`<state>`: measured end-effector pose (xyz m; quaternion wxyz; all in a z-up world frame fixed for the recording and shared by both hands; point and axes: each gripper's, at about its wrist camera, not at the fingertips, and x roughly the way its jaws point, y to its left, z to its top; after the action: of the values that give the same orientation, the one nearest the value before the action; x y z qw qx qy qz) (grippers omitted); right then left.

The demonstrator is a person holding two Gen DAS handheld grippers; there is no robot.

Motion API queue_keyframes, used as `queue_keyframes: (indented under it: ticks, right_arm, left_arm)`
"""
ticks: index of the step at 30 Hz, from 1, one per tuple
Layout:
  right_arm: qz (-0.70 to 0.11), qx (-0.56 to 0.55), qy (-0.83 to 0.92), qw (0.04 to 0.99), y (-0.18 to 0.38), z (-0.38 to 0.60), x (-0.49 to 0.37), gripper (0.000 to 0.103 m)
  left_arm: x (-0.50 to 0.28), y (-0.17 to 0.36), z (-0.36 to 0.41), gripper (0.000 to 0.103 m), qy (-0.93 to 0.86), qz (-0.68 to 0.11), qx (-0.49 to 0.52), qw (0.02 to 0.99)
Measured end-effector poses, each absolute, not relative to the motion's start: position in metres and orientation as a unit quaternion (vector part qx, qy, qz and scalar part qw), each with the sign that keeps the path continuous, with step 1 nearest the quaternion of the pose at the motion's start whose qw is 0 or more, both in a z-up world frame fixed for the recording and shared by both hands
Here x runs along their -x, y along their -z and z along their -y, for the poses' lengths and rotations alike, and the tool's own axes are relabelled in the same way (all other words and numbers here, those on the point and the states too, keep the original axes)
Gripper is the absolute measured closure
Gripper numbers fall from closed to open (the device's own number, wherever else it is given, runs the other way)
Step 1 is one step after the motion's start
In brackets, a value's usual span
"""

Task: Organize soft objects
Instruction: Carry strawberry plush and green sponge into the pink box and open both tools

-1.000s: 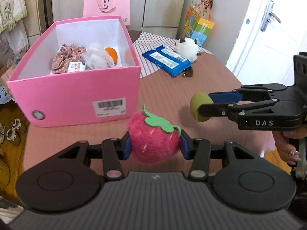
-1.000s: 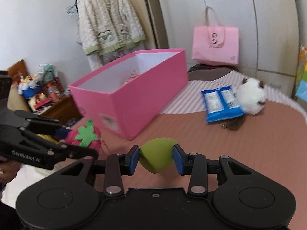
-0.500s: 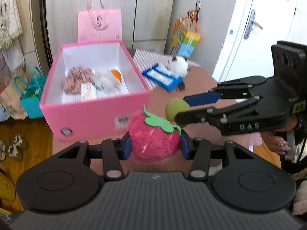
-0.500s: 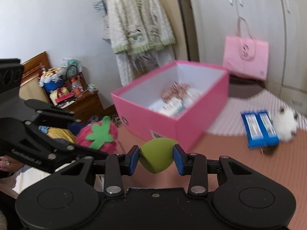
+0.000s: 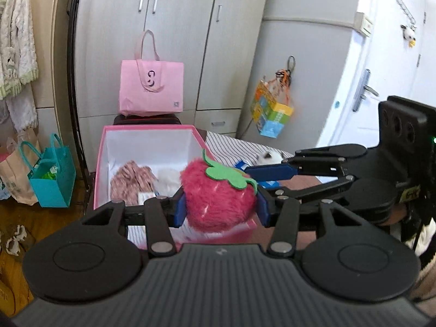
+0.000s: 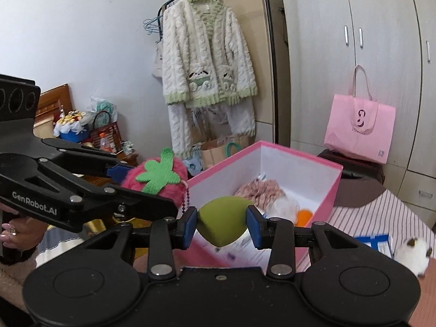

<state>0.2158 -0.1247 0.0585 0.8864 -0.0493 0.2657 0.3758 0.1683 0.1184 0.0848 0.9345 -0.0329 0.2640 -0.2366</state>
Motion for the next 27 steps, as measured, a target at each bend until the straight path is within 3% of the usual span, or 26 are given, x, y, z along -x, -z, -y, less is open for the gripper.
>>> queue_keyframes:
  ticks: [7,15,27]
  right_arm:
    - [-0.274,0.056,-0.349,0.894,-0.044,0.112,-0.285,0.058]
    - [-0.309,0.11,-0.305,0.894,-0.011,0.098,-0.367,0.058]
    - [-0.328,0.184,-0.313,0.873,0.006,0.069,-0.391,0.056]
  left_arm:
    - [-0.25,-0.069,-0.118,0.055,0.219,-0.276,0.062,0.934]
    - [-0.347,-0.031,-0.123,0.055,0.166,-0.354,0.104,0.914]
    - [-0.382,-0.009,-0.117,0.053,0.137,-0.385,0.108,0.906]
